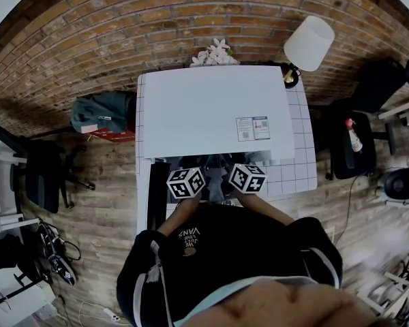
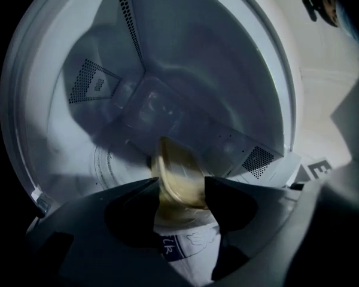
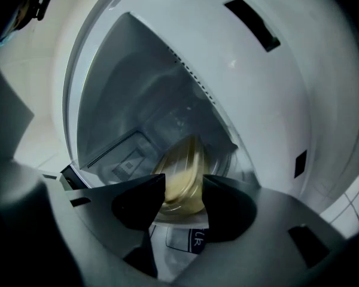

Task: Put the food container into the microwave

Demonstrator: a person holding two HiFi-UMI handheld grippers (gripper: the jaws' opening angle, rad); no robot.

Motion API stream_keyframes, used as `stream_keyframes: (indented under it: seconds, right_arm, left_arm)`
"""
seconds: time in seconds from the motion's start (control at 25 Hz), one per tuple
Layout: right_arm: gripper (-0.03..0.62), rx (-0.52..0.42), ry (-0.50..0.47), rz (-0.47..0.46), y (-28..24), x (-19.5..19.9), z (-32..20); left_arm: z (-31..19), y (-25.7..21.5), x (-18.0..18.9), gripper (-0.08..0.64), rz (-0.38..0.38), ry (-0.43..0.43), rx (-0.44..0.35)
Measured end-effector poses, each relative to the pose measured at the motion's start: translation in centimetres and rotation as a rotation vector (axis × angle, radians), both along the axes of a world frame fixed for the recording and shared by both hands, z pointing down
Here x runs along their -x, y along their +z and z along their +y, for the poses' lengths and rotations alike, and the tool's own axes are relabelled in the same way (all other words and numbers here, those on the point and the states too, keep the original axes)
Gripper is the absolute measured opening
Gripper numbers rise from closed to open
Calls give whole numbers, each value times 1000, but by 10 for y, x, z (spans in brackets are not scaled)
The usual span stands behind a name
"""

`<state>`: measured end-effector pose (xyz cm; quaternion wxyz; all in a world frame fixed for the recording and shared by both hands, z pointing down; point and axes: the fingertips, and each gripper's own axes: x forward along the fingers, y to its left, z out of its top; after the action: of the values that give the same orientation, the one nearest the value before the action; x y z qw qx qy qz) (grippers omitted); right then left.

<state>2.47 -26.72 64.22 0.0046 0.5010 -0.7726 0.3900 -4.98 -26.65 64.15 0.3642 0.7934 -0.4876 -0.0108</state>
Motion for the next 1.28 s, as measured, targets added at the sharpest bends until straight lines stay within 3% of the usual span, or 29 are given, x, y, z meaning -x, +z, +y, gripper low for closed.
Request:
stream_keyframes:
  seconds: [1.12, 1.28]
  right_arm:
    - [181, -6, 11, 1, -2, 15, -22]
    - [196, -18, 26, -7, -4, 13, -21]
  left_arm:
    - [-32, -3, 14, 233, -5, -8, -23]
    - [-31, -7, 14, 259, 1, -12, -41]
